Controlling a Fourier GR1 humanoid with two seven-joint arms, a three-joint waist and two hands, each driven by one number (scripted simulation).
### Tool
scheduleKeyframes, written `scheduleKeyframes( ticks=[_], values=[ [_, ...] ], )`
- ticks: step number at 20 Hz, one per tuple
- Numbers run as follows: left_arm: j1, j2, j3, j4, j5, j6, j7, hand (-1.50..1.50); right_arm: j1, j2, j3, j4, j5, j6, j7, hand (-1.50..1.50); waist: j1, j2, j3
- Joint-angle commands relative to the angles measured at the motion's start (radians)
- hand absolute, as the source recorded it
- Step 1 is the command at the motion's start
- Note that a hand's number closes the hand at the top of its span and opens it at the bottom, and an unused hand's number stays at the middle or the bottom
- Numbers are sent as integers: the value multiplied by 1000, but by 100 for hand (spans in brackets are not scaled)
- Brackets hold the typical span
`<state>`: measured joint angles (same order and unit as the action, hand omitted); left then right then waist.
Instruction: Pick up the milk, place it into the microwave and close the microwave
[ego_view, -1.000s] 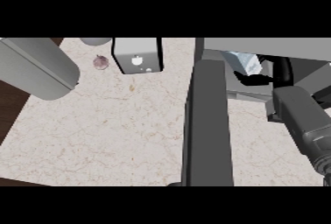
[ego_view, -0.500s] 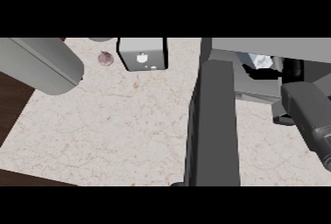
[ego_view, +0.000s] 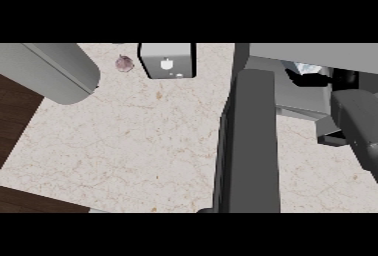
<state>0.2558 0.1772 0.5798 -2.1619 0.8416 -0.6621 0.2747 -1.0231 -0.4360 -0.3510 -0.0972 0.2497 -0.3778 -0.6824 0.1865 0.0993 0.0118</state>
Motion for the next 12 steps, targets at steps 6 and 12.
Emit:
scheduleKeyframes(
  ticks=[6, 12],
  values=[
    [-30, 14, 4, 25, -49, -12, -5, -150, -6, -23, -7, 3, -1, 15, -5, 150, 5, 12, 1],
    [-45, 27, 0, 32, -60, -18, -3, -150, 22, -76, 57, 26, 78, -156, 35, 150, 16, 24, -8]
  ],
)
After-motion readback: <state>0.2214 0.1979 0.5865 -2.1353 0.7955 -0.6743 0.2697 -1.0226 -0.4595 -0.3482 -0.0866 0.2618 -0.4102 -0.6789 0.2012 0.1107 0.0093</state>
